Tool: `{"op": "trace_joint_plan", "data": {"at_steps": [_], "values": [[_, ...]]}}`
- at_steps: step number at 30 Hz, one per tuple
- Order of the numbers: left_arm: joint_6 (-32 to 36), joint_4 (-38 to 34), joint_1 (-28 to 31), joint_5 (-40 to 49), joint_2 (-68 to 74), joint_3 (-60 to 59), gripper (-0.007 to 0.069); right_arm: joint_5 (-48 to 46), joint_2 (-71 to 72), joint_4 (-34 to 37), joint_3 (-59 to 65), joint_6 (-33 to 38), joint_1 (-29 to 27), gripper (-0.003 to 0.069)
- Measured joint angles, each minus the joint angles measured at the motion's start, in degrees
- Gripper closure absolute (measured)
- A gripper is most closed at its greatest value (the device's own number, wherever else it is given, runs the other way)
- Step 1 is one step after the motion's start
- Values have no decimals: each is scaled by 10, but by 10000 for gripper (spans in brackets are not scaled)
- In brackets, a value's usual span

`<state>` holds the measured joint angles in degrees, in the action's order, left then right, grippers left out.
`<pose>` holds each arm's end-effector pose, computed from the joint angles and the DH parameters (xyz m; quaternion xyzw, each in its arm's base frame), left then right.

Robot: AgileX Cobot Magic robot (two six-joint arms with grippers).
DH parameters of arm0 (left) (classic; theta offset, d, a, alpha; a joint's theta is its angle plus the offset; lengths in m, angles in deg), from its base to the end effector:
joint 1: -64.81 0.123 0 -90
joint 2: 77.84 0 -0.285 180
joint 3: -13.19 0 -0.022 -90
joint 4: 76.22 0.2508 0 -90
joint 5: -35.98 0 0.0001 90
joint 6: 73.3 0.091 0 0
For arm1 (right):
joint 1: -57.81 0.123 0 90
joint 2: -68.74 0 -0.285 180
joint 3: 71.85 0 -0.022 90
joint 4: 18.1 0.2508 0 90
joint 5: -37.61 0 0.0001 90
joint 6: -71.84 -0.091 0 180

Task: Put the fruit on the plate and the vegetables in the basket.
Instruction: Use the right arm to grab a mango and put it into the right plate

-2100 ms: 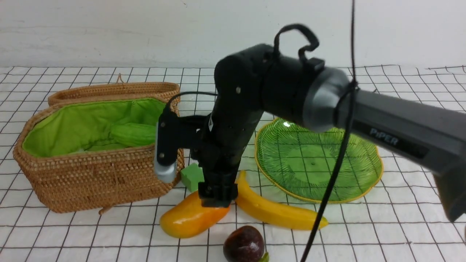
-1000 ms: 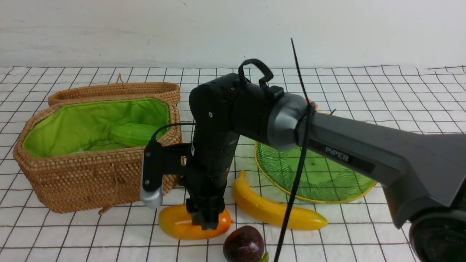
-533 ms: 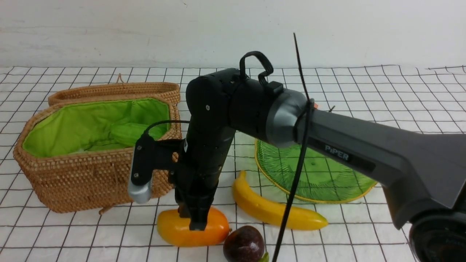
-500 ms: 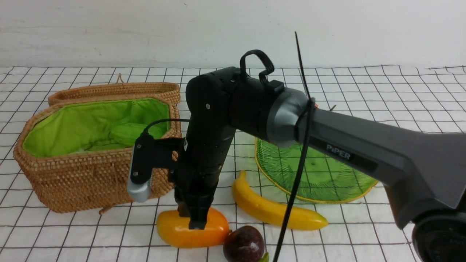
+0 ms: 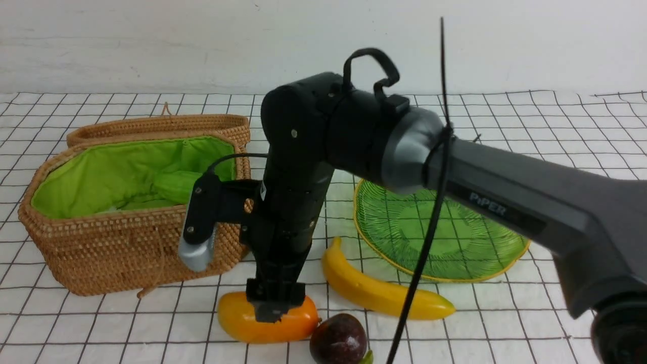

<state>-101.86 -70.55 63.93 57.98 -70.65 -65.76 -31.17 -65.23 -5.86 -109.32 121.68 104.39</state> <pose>0.0525 0.0026 0.1692 -0.1680 0.7915 -0.1084 0.5775 0.3119 0.3558 0.2355 -0.7182 0.6762 0.0998 0.1303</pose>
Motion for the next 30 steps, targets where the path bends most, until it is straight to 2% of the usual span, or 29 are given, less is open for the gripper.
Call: {"op": "trace_joint_plan", "data": {"at_steps": [7,10,17,21,26,30], "values": [[0,0,0,0,0,0,511,9,-83,-15,-1,-5,0,-1],[0,0,0,0,0,0,508,7,-87,-20,-8,-6,0,61],[0,0,0,0,0,0,507,-10,-90,-14,-40,-6,0,64],[0,0,0,0,0,0,501,-12,-36,25,-54,-6,-8,64],[0,0,0,0,0,0,497,-17,62,70,-55,-7,-61,64],[0,0,0,0,0,0,493,-24,145,73,-57,-23,-169,64]]}}
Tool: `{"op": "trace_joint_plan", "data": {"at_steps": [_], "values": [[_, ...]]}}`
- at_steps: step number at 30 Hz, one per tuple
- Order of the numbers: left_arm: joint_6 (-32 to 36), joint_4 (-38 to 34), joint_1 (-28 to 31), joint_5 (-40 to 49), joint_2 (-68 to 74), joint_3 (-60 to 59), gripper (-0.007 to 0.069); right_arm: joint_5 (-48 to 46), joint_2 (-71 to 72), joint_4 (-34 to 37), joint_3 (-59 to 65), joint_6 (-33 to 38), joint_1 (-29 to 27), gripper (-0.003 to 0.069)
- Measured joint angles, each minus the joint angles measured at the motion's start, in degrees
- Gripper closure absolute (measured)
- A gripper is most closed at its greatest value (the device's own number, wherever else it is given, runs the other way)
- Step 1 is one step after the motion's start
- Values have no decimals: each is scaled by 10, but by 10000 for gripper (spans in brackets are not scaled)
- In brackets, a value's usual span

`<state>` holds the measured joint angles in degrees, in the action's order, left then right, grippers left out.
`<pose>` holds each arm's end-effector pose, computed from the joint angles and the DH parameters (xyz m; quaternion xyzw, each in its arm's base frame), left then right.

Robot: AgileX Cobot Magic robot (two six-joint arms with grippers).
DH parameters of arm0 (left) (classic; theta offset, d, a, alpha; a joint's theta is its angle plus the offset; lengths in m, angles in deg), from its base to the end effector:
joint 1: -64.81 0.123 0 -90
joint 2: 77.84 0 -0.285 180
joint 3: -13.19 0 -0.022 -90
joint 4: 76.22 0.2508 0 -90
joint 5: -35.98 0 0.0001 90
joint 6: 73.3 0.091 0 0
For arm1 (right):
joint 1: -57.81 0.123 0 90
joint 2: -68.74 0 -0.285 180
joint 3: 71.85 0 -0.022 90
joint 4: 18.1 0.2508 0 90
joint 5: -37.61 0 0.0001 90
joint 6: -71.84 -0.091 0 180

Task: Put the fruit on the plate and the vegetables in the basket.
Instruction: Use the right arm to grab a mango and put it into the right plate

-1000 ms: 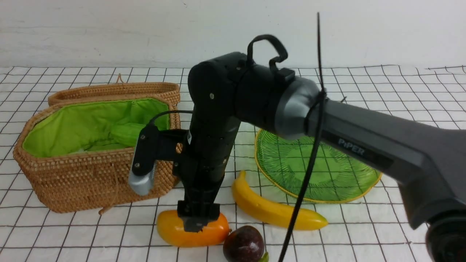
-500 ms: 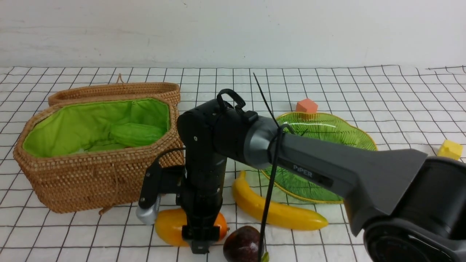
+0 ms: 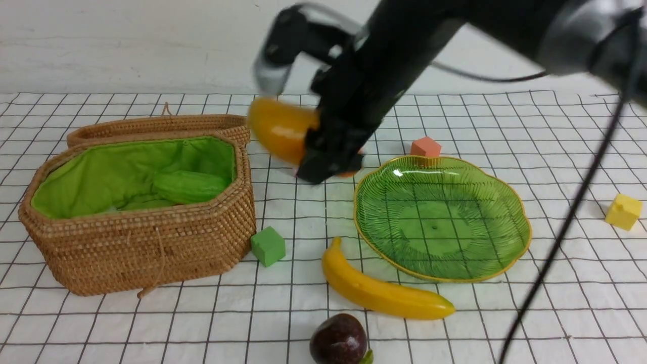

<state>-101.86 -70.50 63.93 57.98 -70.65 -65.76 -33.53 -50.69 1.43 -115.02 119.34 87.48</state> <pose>0.0525 0.0026 0.1692 -0.1677 0.7916 -0.1080 0.5776 0.3561 0.2360 0.3803 -0.5840 0.7441 0.1245 0.2995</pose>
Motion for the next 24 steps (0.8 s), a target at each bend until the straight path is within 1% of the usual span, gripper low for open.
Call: {"op": "trace_joint_plan", "data": {"at_steps": [1,3,4,8,11,13,17,19,21,24], "values": [[0,0,0,0,0,0,493,0,2,1,0,-3,-5,64],[0,0,0,0,0,0,491,3,11,12,8,-49,-63,64],[0,0,0,0,0,0,490,11,11,20,18,-70,-79,64],[0,0,0,0,0,0,485,89,-16,21,110,-115,-128,64],[0,0,0,0,0,0,480,146,-56,-12,167,-134,-139,64],[0,0,0,0,0,0,480,184,-90,-54,200,-164,-144,64],[0,0,0,0,0,0,477,215,-124,-103,210,-215,-145,64],[0,0,0,0,0,0,476,231,-126,-114,210,-244,-145,64],[0,0,0,0,0,0,473,233,-124,-118,210,-256,-145,62],[0,0,0,0,0,0,469,222,-119,-119,210,-263,-145,15]]}}
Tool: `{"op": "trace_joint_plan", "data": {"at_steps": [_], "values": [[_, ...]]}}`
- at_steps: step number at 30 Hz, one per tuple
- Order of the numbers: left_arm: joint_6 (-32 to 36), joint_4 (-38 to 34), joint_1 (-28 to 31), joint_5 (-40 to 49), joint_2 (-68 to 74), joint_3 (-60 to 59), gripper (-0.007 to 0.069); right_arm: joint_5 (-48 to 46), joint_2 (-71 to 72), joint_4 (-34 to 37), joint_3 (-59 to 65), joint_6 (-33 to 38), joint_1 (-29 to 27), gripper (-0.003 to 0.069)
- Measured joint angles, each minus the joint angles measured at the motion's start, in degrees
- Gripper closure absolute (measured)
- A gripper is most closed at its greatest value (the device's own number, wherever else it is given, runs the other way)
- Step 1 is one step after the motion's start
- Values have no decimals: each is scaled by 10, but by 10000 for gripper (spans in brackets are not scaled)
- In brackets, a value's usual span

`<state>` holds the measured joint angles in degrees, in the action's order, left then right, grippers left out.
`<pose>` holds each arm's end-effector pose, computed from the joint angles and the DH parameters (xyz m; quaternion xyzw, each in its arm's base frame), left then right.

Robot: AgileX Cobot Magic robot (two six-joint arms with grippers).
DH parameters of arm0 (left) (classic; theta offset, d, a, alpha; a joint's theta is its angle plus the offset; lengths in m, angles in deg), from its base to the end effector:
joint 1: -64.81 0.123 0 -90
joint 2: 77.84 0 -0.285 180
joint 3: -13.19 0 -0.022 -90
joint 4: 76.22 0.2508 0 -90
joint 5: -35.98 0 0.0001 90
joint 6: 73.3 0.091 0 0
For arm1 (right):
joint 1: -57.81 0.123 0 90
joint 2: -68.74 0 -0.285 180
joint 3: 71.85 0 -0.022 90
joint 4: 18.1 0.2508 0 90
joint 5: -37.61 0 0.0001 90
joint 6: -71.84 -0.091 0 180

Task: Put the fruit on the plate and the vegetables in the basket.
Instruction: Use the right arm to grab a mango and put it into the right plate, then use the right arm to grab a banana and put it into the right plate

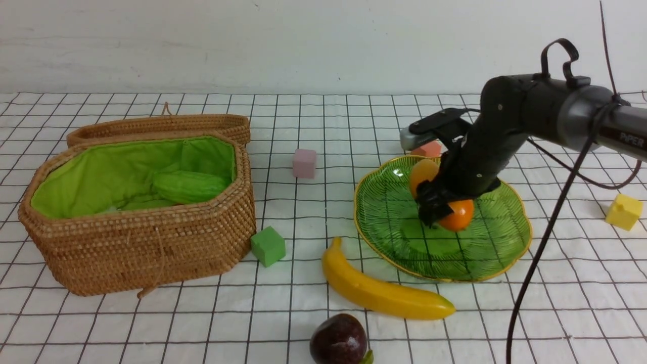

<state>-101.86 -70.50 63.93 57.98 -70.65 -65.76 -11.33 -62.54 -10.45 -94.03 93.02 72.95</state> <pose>0.0525 0.0026 0.1692 -0.1677 0.7916 -0.1080 0.5776 0.4478 0.1306 0.1920 -0.2735 0.9411 0.0476 0.1928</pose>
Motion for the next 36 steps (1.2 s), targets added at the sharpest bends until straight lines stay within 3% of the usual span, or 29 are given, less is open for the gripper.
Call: {"op": "trace_joint_plan", "data": {"at_steps": [3,10,15,19,26,33,36], "values": [[0,0,0,0,0,0,466,-15,16,-1,0,-3,0,-23],[0,0,0,0,0,0,463,-40,62,10,0,9,0,-3],[0,0,0,0,0,0,460,-120,104,103,0,90,22,11],[0,0,0,0,0,0,459,-146,113,145,25,120,106,16],[0,0,0,0,0,0,456,-55,65,67,36,71,199,39],[0,0,0,0,0,0,448,11,10,-8,36,1,203,151],[0,0,0,0,0,0,442,-4,-5,7,36,0,202,312]]}}
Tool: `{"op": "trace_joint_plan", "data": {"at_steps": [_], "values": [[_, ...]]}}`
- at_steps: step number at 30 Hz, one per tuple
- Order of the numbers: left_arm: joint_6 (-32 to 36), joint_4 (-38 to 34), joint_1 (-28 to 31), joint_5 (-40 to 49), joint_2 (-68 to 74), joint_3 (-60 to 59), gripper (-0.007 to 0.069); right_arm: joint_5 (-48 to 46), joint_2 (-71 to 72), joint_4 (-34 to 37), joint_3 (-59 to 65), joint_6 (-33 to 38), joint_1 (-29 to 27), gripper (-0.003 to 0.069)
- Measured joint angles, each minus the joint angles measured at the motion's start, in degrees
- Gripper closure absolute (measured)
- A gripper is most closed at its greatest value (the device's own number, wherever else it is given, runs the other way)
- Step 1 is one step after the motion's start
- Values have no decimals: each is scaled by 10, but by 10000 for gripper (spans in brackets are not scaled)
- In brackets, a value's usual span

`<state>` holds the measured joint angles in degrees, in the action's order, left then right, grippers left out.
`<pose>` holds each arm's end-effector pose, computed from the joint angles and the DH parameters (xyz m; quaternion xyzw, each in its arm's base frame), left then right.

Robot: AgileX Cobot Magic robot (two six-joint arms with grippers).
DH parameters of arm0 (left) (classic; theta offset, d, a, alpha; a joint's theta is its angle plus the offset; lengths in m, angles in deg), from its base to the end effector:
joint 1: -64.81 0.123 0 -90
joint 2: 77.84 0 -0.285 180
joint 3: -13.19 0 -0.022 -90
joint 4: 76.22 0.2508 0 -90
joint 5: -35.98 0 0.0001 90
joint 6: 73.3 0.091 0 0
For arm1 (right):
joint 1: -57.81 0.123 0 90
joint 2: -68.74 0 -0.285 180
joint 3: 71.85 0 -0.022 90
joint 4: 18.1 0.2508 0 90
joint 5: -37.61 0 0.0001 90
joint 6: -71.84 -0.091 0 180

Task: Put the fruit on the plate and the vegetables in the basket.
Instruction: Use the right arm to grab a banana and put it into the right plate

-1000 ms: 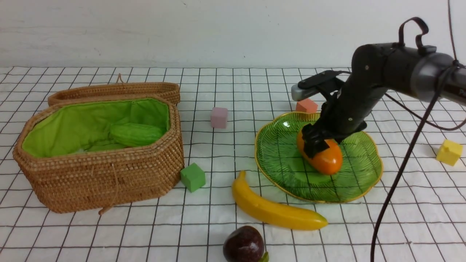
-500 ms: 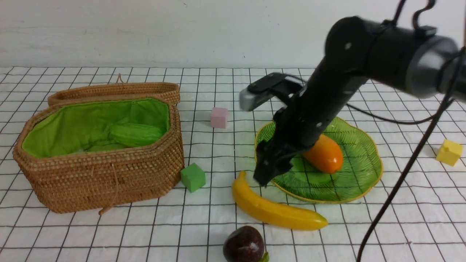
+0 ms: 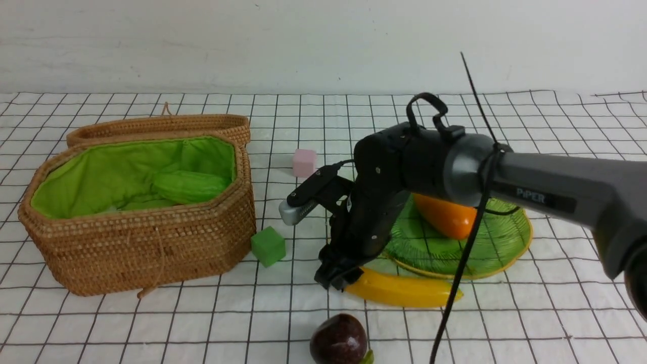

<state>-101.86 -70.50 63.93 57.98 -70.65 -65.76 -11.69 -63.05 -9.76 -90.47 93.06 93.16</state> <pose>0.0525 0.0026 0.1692 -0.1677 0.7916 -0.1080 0.5776 0.3667 0.2724 0.1709 -0.4332 0.8862 0.0799 0.1432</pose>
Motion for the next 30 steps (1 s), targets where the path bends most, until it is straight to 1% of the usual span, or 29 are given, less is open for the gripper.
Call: {"op": "trace_joint_plan", "data": {"at_steps": [1,2,3,4,7,9,11,13,14,17,23,30], "values": [[0,0,0,0,0,0,442,-3,0,6,-1,3,-1,339],[0,0,0,0,0,0,440,-24,0,34,-8,15,-2,336],[0,0,0,0,0,0,440,-27,0,34,-9,15,-2,335],[0,0,0,0,0,0,438,-50,0,61,-22,19,-2,330],[0,0,0,1,0,0,438,-85,11,93,-73,14,-2,330],[0,0,0,1,0,0,438,-93,24,102,-115,-14,-6,330],[0,0,0,1,0,0,438,-96,34,111,-159,-60,-19,330],[0,0,0,1,0,0,438,-97,39,111,-186,-83,-30,330],[0,0,0,1,0,0,435,-96,43,110,-215,-125,-53,330],[0,0,0,1,0,0,430,-95,45,109,-234,-175,-93,330],[0,0,0,2,0,0,426,-110,33,115,-234,-197,-150,330],[0,0,0,2,0,0,417,-105,-29,116,-230,-218,-157,330]]}}
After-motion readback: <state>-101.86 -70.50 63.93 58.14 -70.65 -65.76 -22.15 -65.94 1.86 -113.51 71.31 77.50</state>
